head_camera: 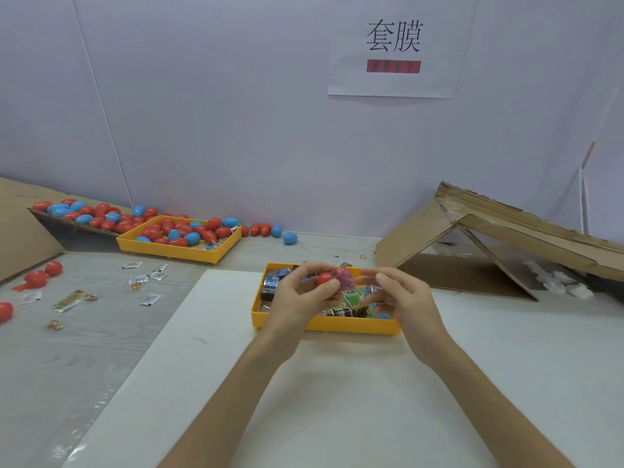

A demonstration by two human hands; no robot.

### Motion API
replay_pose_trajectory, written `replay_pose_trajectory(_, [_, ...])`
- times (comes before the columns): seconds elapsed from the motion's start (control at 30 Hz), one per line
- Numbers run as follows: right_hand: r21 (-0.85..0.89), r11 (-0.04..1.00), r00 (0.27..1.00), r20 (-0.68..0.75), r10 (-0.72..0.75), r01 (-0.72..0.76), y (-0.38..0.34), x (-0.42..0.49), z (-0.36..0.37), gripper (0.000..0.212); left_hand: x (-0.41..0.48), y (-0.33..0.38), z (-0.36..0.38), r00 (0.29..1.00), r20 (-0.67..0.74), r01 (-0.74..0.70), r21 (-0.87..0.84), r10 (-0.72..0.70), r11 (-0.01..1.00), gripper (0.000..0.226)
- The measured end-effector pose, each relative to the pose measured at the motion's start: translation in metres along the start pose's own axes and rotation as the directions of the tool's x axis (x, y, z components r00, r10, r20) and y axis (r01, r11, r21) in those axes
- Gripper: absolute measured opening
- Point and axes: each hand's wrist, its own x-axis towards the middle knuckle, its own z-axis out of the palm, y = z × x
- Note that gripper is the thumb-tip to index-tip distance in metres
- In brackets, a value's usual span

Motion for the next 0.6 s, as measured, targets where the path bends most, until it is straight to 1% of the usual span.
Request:
replay_pose_trajectory(0.03, [0.034, 0.997, 0.998, 0.029, 0.063, -0.064, 0.0013, 0.0006, 0.0007, 0.025, -0.0015, -0.0016, 0.0023, 0.999, 0.039, 0.006, 0.028, -0.007, 1.000, 0.017])
replay_pose_trajectory(0.1, [0.061, 0.991, 0.992, 0.049, 0.115, -0.118, 0.0026, 0.0008, 0.0022, 0.025, -0.0029, -0.0029, 0.0045, 0.996, 0.083, 0.012, 0.086, -0.019, 0.996, 0.019])
replay_pose_trajectory(0.27, [0.039, 0.994, 0.992, 0.077, 0.096, -0.099, 0.0005, -0.0021, 0.0046, 0.013, -0.0026, -0.0007, 0.0030, 0.995, 0.096, -0.010, 0.186, -0.008, 0.982, 0.025])
replay_pose_trajectory(0.4, [0.069, 0.989, 0.987, 0.093, 0.127, -0.134, -0.0008, -0.0021, 0.0062, 0.017, -0.0027, -0.0013, 0.0047, 0.997, 0.079, -0.004, 0.215, -0.014, 0.977, 0.033])
replay_pose_trajectory(0.53, [0.074, 0.986, 0.983, 0.120, 0.139, -0.149, 0.0000, -0.0020, 0.0049, 0.022, -0.0033, -0.0020, 0.0061, 0.996, 0.094, -0.028, 0.251, 0.005, 0.968, 0.025])
replay_pose_trajectory(0.6, [0.071, 0.985, 0.979, 0.146, 0.143, -0.155, 0.0009, -0.0020, 0.0043, 0.023, -0.0034, -0.0024, 0.0056, 0.993, 0.113, -0.041, 0.256, 0.012, 0.966, 0.024])
